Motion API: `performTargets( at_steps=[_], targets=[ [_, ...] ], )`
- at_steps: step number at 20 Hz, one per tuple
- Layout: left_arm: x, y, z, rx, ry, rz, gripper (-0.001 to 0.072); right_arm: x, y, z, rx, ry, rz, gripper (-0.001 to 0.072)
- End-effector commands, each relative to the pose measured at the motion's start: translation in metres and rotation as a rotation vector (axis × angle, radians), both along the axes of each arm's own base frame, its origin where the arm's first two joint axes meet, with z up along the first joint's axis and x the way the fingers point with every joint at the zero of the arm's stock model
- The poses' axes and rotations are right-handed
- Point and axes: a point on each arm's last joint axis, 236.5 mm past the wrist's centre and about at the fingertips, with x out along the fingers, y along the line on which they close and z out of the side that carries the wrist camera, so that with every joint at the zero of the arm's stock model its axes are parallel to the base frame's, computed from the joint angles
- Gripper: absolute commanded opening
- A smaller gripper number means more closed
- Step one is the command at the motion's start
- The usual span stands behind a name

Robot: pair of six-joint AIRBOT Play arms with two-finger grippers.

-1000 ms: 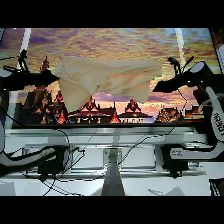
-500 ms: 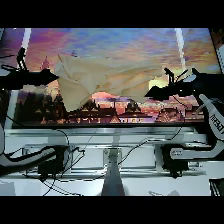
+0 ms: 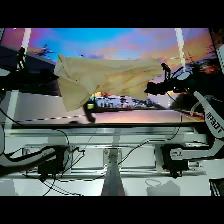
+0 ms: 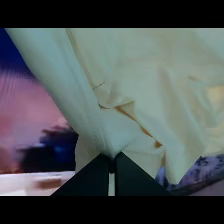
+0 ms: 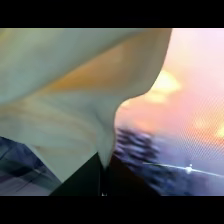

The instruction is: Fold the clothes and pants, and hang the long-sleeved shirts on hangers.

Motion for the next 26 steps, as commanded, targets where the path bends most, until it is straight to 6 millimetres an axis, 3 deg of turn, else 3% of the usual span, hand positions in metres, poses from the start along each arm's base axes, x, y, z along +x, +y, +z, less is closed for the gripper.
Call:
performTargets(
  at_steps=[1,3,5,7,9,11,13,16,20,24,26],
  targets=[
    [0.011,-0.004,0.018,-0.078,-0.041,0.043,0.0014,0.026,-0.012,0.032,-0.091,-0.123,0.065,0.0015],
    [0.024,0.001,0.047,-0.131,-0.108,0.084,0.0014,0.045,-0.022,0.075,-0.149,-0.248,0.083,0.0015],
    [0.038,0.010,0.095,-0.182,-0.220,0.126,0.0014,0.062,-0.034,0.134,-0.228,-0.410,0.092,0.0015],
    [0.047,0.027,0.158,-0.220,-0.364,0.177,0.0014,0.074,-0.060,0.204,-0.346,-0.595,0.060,0.0014],
    [0.043,0.043,0.234,-0.296,-0.533,0.233,0.0014,0.073,-0.087,0.283,-0.394,-0.768,-0.039,0.0014],
    [0.024,0.052,0.315,-0.414,-0.728,0.274,0.0014,0.059,-0.108,0.367,-0.447,-0.968,-0.137,0.0013],
    [-0.007,0.061,0.384,-0.518,-0.924,0.292,0.0014,0.032,-0.116,0.446,-0.480,-1.170,-0.224,0.0013],
    [-0.057,0.054,0.455,-0.661,-1.099,0.278,0.0014,-0.030,-0.095,0.537,-0.432,-1.403,-0.261,0.0013],
    [-0.122,0.029,0.517,-0.793,-1.263,0.201,0.0014,-0.116,-0.082,0.616,-0.469,-1.651,-0.306,0.0013],
    [-0.172,0.009,0.551,-0.829,-1.393,0.135,0.0014,-0.174,-0.070,0.643,-0.492,-1.771,-0.308,0.0013],
    [-0.172,0.004,0.549,-0.670,-1.484,0.142,0.0013,-0.175,-0.070,0.645,-0.478,-1.774,-0.319,0.0013]
  ],
)
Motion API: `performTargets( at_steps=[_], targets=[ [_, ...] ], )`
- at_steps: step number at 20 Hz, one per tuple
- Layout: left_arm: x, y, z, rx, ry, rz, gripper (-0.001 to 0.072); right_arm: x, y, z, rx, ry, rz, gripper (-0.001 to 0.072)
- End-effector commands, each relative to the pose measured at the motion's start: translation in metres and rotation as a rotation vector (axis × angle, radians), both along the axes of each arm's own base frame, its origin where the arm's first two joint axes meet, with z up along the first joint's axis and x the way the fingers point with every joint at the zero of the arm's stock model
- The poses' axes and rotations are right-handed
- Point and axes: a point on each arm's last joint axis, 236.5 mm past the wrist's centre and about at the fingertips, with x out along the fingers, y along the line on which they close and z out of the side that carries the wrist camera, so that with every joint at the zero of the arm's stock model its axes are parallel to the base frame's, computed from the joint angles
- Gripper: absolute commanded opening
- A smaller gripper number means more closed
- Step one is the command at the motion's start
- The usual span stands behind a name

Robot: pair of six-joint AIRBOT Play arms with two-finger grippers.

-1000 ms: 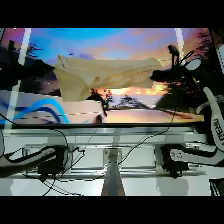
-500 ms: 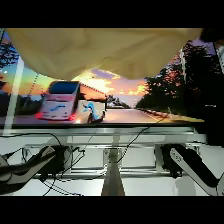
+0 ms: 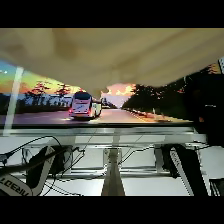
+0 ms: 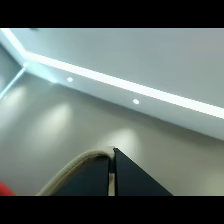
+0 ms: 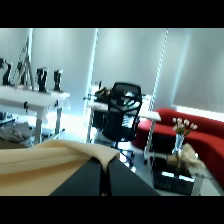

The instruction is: Fold the clothes and pants, and hang the long-sleeved shirts on hangers.

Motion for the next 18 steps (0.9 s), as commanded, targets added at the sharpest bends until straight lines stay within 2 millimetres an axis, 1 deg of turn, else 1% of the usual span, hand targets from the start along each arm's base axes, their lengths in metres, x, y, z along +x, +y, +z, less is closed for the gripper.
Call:
performTargets(
  at_steps=[1,2,3,4,5,6,7,8,10,11,12,13,14,15,16,17,18],
  targets=[
    [-0.005,-0.002,0.004,0.087,-0.047,0.148,0.0013,-0.011,0.003,0.007,0.023,-0.023,0.012,0.0013],
    [0.017,0.009,-0.012,0.136,0.033,0.250,0.0013,0.010,0.001,-0.007,0.049,0.042,0.026,0.0012],
    [0.045,0.025,-0.039,0.205,0.154,0.365,0.0013,0.036,0.000,-0.028,0.061,0.132,0.041,0.0013],
    [0.069,0.039,-0.069,0.260,0.278,0.432,0.0013,0.068,-0.002,-0.059,0.077,0.257,0.060,0.0013],
    [0.092,0.048,-0.104,0.316,0.404,0.455,0.0013,0.102,-0.003,-0.098,0.097,0.399,0.081,0.0013],
    [0.112,0.051,-0.136,0.371,0.500,0.447,0.0013,0.131,-0.002,-0.139,0.119,0.545,0.110,0.0013],
    [0.133,0.047,-0.172,0.447,0.586,0.420,0.0013,0.158,0.000,-0.185,0.154,0.700,0.148,0.0013],
    [0.154,0.040,-0.207,0.516,0.659,0.381,0.0013,0.178,0.005,-0.227,0.183,0.835,0.189,0.0013],
    [0.198,0.013,-0.288,0.643,0.802,0.264,0.0014,0.210,0.016,-0.305,0.263,1.068,0.278,0.0014],
    [0.219,0.001,-0.332,0.682,0.872,0.210,0.0014,0.225,0.017,-0.336,0.305,1.144,0.300,0.0014],
    [0.239,-0.007,-0.370,0.685,0.935,0.176,0.0014,0.240,0.016,-0.368,0.342,1.206,0.303,0.0014],
    [0.257,-0.010,-0.402,0.661,0.987,0.163,0.0014,0.254,0.011,-0.396,0.369,1.247,0.291,0.0014],
    [0.275,-0.008,-0.434,0.618,1.041,0.166,0.0014,0.269,0.006,-0.423,0.397,1.278,0.272,0.0014],
    [0.289,-0.003,-0.459,0.558,1.089,0.173,0.0013,0.283,0.000,-0.447,0.422,1.291,0.247,0.0014],
    [0.300,0.001,-0.481,0.475,1.135,0.170,0.0014,0.294,-0.005,-0.465,0.443,1.294,0.223,0.0014],
    [0.308,0.002,-0.498,0.398,1.170,0.157,0.0014,0.306,-0.012,-0.481,0.462,1.286,0.195,0.0014],
    [0.315,0.006,-0.509,0.334,1.191,0.154,0.0014,0.316,-0.018,-0.492,0.479,1.271,0.171,0.0014]
  ],
)
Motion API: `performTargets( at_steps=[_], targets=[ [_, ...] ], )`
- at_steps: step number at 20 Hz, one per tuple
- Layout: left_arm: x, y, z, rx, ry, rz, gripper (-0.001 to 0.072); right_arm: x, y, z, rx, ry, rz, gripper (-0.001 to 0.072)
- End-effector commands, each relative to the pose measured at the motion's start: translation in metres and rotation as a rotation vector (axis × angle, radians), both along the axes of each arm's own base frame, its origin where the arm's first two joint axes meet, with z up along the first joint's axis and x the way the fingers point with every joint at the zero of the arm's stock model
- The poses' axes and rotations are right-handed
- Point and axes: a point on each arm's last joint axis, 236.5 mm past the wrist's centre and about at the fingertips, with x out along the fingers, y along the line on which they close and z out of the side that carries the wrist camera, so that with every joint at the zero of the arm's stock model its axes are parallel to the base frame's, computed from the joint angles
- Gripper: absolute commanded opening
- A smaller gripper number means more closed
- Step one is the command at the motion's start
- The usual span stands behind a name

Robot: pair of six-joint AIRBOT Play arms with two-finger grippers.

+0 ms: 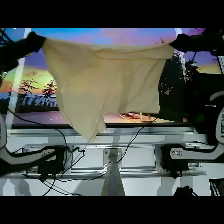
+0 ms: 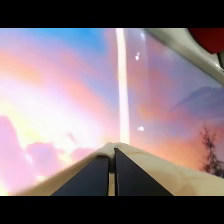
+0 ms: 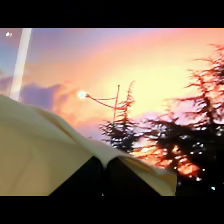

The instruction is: Fold the clothes and pants, and hang the long-sleeved shirts on hangers.

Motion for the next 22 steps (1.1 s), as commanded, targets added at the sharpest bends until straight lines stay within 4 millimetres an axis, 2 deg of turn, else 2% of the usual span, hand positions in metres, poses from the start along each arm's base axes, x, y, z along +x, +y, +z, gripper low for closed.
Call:
performTargets(
  at_steps=[1,3,5,7,8,9,11,13,14,16,18,19,20,21,22],
  targets=[
    [0.030,0.007,-0.070,-0.133,0.087,0.112,0.0013,0.037,-0.017,-0.062,0.020,0.032,-0.096,0.0014],
    [0.035,0.010,-0.075,-0.151,0.082,0.123,0.0014,0.046,-0.024,-0.070,0.016,0.022,-0.130,0.0014],
    [0.030,0.008,-0.068,-0.173,0.079,0.081,0.0012,0.041,-0.025,-0.072,0.009,0.040,-0.119,0.0014],
    [0.012,-0.005,-0.057,-0.228,0.095,-0.049,0.0012,0.028,-0.022,-0.077,0.019,0.096,-0.083,0.0014],
    [-0.003,-0.009,-0.058,-0.248,0.133,-0.112,0.0012,0.018,-0.017,-0.082,0.021,0.136,-0.052,0.0013],
    [-0.018,-0.008,-0.066,-0.242,0.192,-0.154,0.0012,0.005,-0.014,-0.089,0.008,0.185,-0.014,0.0013],
    [-0.056,0.001,-0.094,-0.210,0.374,-0.212,0.0012,-0.020,-0.012,-0.102,-0.025,0.282,0.053,0.0013],
    [-0.098,0.008,-0.126,-0.102,0.544,-0.293,0.0012,-0.033,-0.016,-0.110,-0.062,0.334,0.080,0.0013],
    [-0.112,0.008,-0.137,-0.050,0.596,-0.331,0.0013,-0.036,-0.017,-0.113,-0.070,0.346,0.084,0.0013],
    [-0.119,0.003,-0.144,0.001,0.624,-0.368,0.0014,-0.040,-0.016,-0.118,-0.063,0.365,0.085,0.0014],
    [-0.115,-0.003,-0.145,0.032,0.599,-0.391,0.0026,-0.041,-0.013,-0.121,-0.053,0.372,0.088,0.0023],
    [-0.115,-0.004,-0.144,0.042,0.589,-0.401,0.0206,-0.042,-0.012,-0.121,-0.050,0.376,0.093,0.0114],
    [-0.115,-0.005,-0.145,0.045,0.588,-0.404,0.0532,-0.046,-0.010,-0.121,-0.047,0.390,0.104,0.0284],
    [-0.115,-0.004,-0.144,0.044,0.587,-0.406,0.0706,-0.053,-0.010,-0.122,-0.056,0.406,0.131,0.0395],
    [-0.116,-0.002,-0.143,0.044,0.584,-0.404,0.0695,-0.060,-0.013,-0.125,-0.089,0.416,0.181,0.0380]
  ],
)
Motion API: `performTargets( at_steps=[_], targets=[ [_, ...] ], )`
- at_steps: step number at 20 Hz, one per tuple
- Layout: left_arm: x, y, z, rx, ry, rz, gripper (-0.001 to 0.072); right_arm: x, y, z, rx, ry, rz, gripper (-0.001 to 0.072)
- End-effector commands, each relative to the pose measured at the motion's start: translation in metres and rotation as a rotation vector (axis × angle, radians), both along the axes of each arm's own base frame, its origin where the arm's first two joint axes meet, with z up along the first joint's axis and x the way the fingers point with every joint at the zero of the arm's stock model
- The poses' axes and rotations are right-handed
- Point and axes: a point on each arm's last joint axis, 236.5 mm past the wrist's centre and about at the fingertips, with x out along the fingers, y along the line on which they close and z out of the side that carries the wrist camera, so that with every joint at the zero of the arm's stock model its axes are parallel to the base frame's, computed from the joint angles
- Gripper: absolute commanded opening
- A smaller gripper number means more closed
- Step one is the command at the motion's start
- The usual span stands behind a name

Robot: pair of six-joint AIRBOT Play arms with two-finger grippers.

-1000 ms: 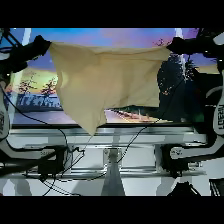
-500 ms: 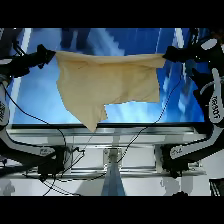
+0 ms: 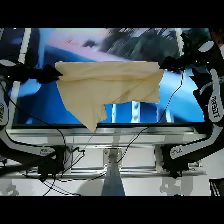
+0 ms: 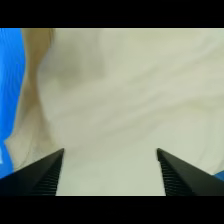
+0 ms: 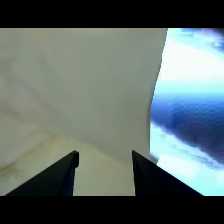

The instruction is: Fold the clothes and pants, and hang the long-sleeved shirts on hangers.

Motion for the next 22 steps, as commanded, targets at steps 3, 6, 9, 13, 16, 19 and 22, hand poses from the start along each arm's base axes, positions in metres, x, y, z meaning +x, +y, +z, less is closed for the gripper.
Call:
performTargets(
  at_steps=[3,6,9,13,16,19,22],
  targets=[
    [-0.019,0.019,0.013,0.005,0.017,-0.021,0.0692,-0.040,-0.024,-0.012,-0.051,0.110,0.125,0.0313],
    [-0.034,0.046,0.043,-0.002,-0.002,0.024,0.0692,-0.079,-0.038,-0.023,0.048,0.243,0.089,0.0312],
    [-0.055,0.062,0.067,-0.012,-0.008,0.049,0.0692,-0.116,-0.018,-0.044,0.242,0.355,0.023,0.0336],
    [-0.091,0.055,0.056,-0.050,0.045,0.066,0.0592,-0.149,0.002,-0.080,0.301,0.418,-0.003,0.0352],
    [-0.119,0.034,0.027,-0.103,0.123,0.057,0.0593,-0.145,0.019,-0.085,0.386,0.404,-0.078,0.0351],
    [-0.139,0.022,-0.003,-0.123,0.172,0.065,0.0593,-0.159,0.027,-0.087,0.419,0.450,-0.078,0.0348],
    [-0.156,0.010,-0.026,-0.143,0.212,0.079,0.0593,-0.174,0.025,-0.098,0.386,0.485,-0.070,0.0347]
  ],
)
